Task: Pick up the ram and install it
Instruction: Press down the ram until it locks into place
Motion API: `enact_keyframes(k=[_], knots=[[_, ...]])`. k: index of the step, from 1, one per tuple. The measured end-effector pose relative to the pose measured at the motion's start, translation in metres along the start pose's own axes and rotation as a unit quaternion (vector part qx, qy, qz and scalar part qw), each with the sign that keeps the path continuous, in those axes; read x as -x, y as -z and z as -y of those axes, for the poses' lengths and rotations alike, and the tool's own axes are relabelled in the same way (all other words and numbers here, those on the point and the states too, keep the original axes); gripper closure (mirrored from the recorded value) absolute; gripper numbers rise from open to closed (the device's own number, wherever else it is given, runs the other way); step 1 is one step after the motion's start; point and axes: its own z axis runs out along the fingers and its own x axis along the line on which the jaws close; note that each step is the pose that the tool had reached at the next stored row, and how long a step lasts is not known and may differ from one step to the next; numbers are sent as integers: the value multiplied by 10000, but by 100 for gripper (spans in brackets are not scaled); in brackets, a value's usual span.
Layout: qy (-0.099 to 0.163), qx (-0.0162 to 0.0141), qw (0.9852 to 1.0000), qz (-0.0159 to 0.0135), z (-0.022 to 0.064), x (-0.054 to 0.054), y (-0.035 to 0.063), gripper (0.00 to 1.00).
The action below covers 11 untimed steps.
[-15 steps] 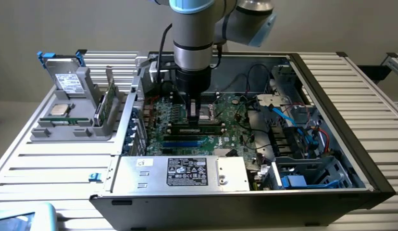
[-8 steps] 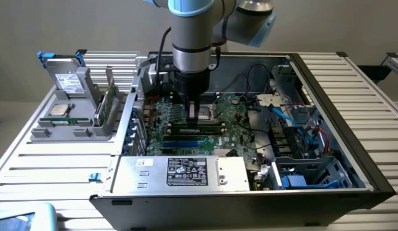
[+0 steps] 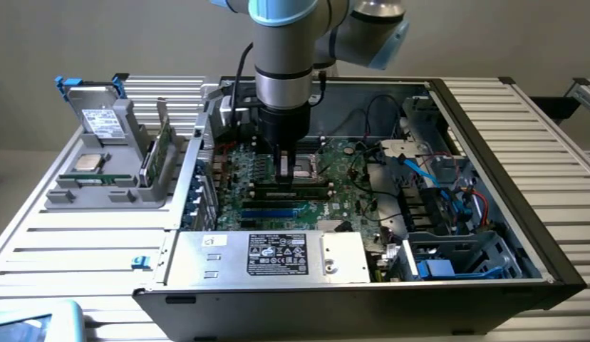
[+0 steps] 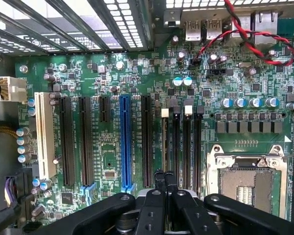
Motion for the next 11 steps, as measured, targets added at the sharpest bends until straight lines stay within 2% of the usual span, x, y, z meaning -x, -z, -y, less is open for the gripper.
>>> enact_keyframes(k=[6,8,11], knots=[[-3,-24,10000,-31,-4,1,-21,89],[-6,-38,10000,-35,-9,1,-26,89],[-8,-41,10000,-31,-8,3,-8,89]])
